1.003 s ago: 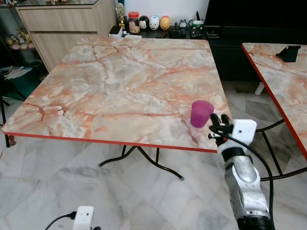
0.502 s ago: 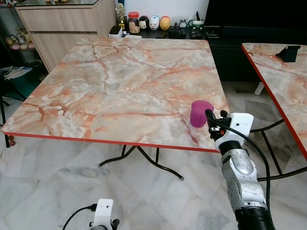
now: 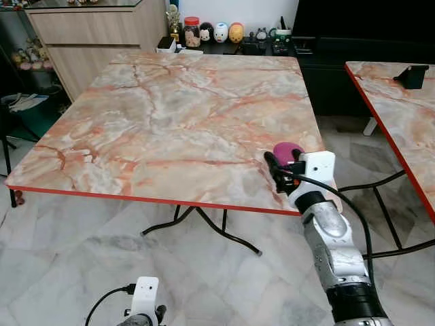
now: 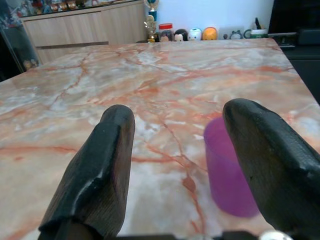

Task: Setting the table

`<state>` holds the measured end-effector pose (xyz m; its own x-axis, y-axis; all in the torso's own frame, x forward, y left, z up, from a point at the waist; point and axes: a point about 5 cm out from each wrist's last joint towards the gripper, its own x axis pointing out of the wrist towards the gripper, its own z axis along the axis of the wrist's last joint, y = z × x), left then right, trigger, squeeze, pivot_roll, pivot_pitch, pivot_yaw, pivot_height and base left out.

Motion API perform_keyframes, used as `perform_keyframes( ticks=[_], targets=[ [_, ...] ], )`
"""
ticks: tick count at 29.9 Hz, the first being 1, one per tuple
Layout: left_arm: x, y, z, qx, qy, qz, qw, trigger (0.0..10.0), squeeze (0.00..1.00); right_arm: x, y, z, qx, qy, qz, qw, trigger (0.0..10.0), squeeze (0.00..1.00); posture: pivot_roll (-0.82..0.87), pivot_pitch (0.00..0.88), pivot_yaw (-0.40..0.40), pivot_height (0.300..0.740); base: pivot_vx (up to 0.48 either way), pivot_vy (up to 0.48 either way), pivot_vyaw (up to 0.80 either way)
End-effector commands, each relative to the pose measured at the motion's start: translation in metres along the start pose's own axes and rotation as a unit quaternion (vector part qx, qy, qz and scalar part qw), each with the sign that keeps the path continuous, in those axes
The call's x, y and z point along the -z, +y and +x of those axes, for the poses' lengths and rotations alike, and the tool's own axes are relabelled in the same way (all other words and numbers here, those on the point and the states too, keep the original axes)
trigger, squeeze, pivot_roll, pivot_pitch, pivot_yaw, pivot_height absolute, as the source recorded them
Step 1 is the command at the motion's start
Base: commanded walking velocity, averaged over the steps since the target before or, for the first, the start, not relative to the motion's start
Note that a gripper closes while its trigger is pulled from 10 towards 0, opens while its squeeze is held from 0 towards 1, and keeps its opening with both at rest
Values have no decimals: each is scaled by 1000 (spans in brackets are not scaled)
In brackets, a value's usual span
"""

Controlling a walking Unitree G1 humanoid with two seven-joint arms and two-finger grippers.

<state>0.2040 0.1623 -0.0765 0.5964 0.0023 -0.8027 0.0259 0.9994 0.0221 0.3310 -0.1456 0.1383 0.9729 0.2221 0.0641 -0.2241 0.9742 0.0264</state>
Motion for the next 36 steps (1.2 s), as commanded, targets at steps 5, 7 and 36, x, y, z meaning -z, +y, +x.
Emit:
perform_keyframes(
  ticks=[5,7,36],
  targets=[
    [8,6,-1,-7,12,-6,1000,10000,0,-1,-7,0,16,4,-1,1000,10000,0,1,0,22,736,0,129,0],
    [9,7,-2,-7,13,-5,1000,10000,0,1,-10,-1,30,8,3,1000,10000,0,-1,0,23,736,0,437,0],
    [10,17,-3,-2,7,3,1000,10000,0,-5,-14,2,55,-9,17,998,10000,0,7,0,31,736,0,146,0]
  ],
)
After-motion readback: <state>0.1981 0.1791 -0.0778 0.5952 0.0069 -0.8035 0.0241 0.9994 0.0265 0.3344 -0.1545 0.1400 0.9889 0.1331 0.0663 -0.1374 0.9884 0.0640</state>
